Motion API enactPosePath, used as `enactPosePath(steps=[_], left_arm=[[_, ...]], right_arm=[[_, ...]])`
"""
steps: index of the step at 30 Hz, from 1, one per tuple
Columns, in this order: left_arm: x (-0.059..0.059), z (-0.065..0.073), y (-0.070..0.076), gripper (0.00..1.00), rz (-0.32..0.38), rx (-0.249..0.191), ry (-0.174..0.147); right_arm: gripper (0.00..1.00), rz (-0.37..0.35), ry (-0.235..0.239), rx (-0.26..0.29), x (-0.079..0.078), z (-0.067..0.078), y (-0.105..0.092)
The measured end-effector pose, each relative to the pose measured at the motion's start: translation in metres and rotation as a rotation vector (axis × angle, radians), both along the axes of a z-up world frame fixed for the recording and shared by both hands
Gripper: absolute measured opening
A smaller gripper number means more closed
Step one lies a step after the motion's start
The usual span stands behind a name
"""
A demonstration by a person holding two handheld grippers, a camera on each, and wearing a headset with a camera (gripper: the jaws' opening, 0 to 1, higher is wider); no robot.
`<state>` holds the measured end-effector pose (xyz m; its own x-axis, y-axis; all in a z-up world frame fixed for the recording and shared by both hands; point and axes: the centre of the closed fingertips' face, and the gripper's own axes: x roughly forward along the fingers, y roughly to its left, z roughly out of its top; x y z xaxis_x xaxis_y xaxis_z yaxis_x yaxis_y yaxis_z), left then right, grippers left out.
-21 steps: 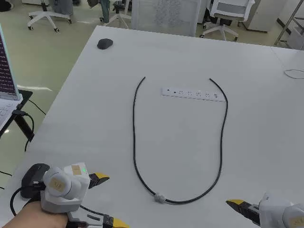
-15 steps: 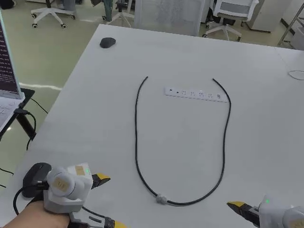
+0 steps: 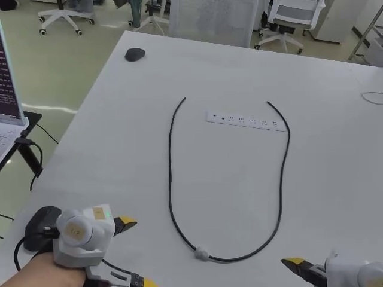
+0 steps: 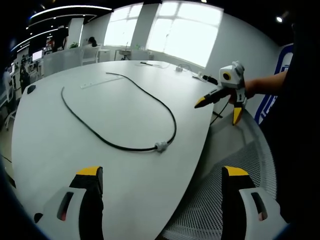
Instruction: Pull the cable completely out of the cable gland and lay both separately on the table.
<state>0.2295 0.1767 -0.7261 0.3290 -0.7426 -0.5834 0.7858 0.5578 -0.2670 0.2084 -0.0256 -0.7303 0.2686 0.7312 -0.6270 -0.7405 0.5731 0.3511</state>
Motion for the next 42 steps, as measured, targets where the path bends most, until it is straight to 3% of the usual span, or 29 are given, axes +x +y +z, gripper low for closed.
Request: enactPosePath(steps=[8,11,18,21,26,29,36,42], left_arm=[[0.000,0.002,-0.004,0.98,0.009,-0.006,-0.003],[-0.001,0.001,-0.003,0.97,0.013,0.002,-0.001],[-0.003,0.004,-0.002,0.97,0.019,0.011,-0.010],[-0.006,0.002,-0.002,0.98,0.016,0.038,-0.012],[-0.009,-0.002,0.000,0.97,0.029,0.046,0.007],[-0.010,-0.005,-0.001,0.96,0.034,0.046,0.015],[-0.010,-0.011,-0.006,0.96,0.071,0.029,0.026],[-0.013,-0.016,-0.009,0.95,0.072,0.022,0.036]], right_arm=[[0.99,0.010,-0.028,-0.041,0.010,-0.003,-0.002],[0.93,0.024,-0.031,-0.077,0.013,-0.005,0.000],[0.89,0.051,-0.049,-0.070,0.025,0.000,0.016],[0.86,0.083,-0.050,-0.095,0.030,-0.002,0.019],[0.80,0.107,-0.058,-0.126,0.040,-0.004,0.025],[0.77,0.126,-0.086,-0.152,0.046,-0.007,0.029],[0.66,0.184,-0.050,-0.202,0.049,-0.018,0.044],[0.58,0.225,-0.051,-0.234,0.054,-0.026,0.055]])
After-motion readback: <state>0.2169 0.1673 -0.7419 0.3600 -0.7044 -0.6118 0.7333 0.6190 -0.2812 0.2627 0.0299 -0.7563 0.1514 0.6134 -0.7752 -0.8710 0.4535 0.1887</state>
